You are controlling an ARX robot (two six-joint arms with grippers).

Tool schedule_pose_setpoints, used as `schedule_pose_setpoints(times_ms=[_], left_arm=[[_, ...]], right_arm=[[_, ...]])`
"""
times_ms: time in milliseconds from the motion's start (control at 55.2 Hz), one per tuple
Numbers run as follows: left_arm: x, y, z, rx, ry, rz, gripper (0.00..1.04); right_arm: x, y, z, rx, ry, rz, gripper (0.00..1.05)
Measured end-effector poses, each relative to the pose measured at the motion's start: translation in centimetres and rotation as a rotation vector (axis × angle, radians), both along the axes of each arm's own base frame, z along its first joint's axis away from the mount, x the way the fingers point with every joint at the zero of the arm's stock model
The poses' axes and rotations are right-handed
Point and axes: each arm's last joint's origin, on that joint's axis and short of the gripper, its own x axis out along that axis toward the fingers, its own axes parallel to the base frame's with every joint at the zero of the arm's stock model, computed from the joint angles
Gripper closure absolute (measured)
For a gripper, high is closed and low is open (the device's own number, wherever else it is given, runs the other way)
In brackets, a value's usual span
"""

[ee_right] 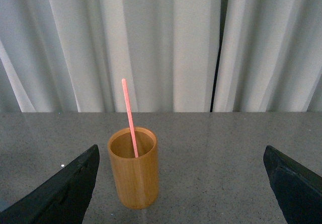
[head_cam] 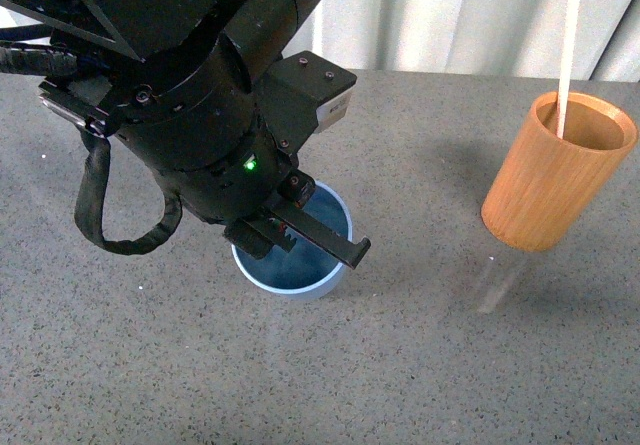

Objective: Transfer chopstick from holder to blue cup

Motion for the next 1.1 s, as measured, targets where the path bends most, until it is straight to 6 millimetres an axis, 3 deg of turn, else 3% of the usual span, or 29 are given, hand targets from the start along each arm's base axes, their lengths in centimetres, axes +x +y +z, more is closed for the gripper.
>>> schedule_pose_setpoints(times_ms=[235, 290, 471, 561, 724, 1105], left_arm=[[0.13, -0.2, -0.02, 0.001, -0.008, 0.006, 0.99], [0.14, -0.2, -0.01, 0.001, -0.009, 0.01, 0.92], [0.18, -0.14, 0.0, -0.005, -0.008, 0.022, 0.53], [0.24, -0.02, 0.07, -0.007, -0.009, 0.026, 0.4], [0.35, 0.2, 0.27, -0.01, -0.014, 0.034, 0.06], [0.63, -0.21, 0.9, -0.016, -0.031, 0.04, 0.07]], right_arm=[[0.0, 0.0, 0.0, 0.0, 0.0, 0.0, 0.1], [0.0, 0.0, 0.0, 0.0, 0.0, 0.0, 0.1], [0.0, 0.0, 0.0, 0.0, 0.0, 0.0, 0.1], [0.0, 0.0, 0.0, 0.0, 0.0, 0.0, 0.1], [0.0, 0.0, 0.0, 0.0, 0.0, 0.0, 0.1], [0.0, 0.0, 0.0, 0.0, 0.0, 0.0, 0.1]])
